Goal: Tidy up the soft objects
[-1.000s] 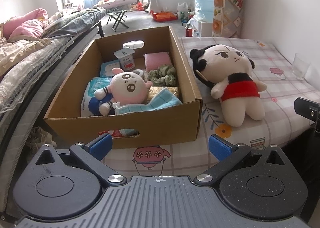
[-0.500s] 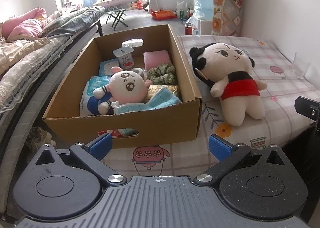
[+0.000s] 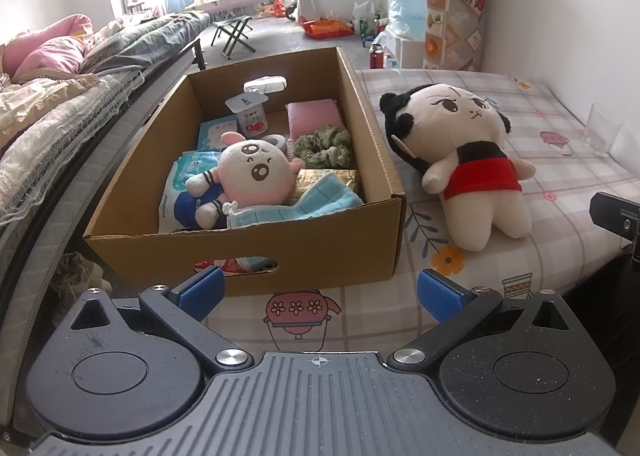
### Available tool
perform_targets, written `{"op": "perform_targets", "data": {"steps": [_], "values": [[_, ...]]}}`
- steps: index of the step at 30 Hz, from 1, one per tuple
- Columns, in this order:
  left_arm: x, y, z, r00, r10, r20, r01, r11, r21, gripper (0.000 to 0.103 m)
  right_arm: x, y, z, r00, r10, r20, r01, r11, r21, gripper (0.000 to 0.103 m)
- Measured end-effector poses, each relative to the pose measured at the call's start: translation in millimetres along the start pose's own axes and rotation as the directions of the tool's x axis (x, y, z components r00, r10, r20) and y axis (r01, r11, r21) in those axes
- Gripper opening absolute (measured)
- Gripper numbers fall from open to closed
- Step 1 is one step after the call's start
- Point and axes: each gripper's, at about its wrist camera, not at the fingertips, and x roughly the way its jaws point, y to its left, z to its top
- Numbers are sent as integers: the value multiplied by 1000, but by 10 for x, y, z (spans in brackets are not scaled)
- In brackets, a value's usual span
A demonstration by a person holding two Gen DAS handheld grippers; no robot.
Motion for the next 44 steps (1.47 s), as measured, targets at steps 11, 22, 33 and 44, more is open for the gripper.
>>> {"op": "perform_targets", "data": {"steps": [11, 22, 33, 44], "values": [[21, -3, -1, 1000, 0, -2, 0, 1000, 1, 103, 1, -1, 1, 1000, 0, -1, 0, 1000, 0, 103], [23, 0, 1, 1000, -2, -2, 2, 1000, -1, 103, 9, -1, 0, 1000, -2, 2, 2, 1000, -1, 103], [32, -3, 1, 1000, -1, -6, 1, 1000, 0, 103, 30, -2, 2, 1000, -5, 0, 5, 1000, 1, 103], [78, -16, -23, 1000, -1, -12, 0, 1000, -1, 103, 55, -4, -13, 1000, -7, -4, 7, 1000, 7, 103]]}}
